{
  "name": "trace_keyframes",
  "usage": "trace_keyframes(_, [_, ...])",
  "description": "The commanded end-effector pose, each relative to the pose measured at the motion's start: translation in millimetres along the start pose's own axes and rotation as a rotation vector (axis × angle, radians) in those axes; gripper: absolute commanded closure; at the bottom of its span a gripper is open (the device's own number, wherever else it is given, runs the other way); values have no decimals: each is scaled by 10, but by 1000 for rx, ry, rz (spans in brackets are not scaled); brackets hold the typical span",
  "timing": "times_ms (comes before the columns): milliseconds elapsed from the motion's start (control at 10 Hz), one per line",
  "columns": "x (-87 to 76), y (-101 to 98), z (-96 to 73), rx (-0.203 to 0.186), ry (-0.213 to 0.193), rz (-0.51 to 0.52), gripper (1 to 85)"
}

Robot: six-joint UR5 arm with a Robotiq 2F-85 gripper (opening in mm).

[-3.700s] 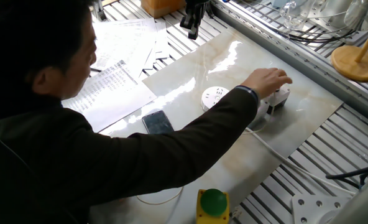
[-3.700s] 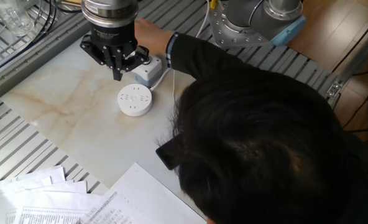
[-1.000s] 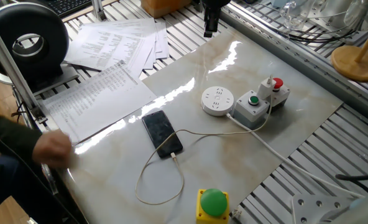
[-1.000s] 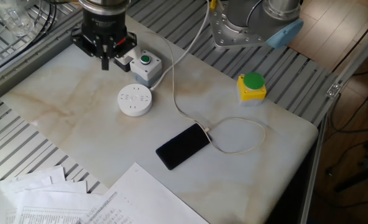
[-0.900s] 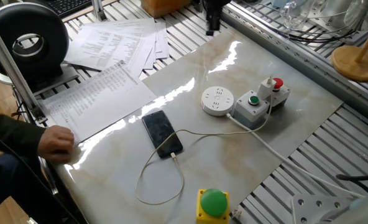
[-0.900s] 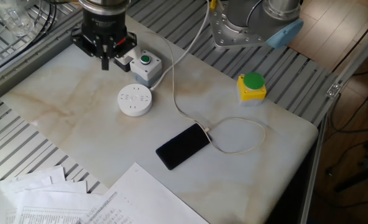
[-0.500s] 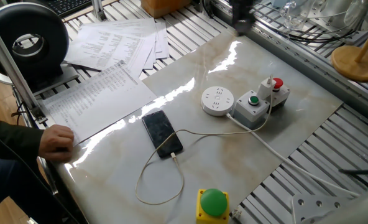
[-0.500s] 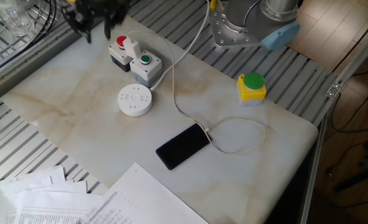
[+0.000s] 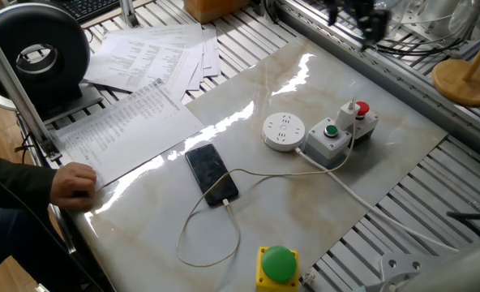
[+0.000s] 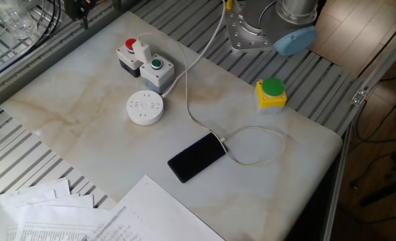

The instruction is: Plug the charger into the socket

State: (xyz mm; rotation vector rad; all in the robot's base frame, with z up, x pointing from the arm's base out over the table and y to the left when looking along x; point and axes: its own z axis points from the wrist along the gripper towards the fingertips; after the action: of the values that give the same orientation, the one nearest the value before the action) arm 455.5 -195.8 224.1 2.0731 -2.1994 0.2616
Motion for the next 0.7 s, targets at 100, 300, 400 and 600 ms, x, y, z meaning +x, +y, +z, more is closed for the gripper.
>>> trace_keyframes(100, [-40,221,218,15,-46,-57,7])
trace_keyframes(300, [-176,334,295,10,-82,-40,7])
trace_keyframes(400, [-191,371,330,11,-90,-40,13])
trace_keyframes(600, [-214,409,451,18,-96,-37,57])
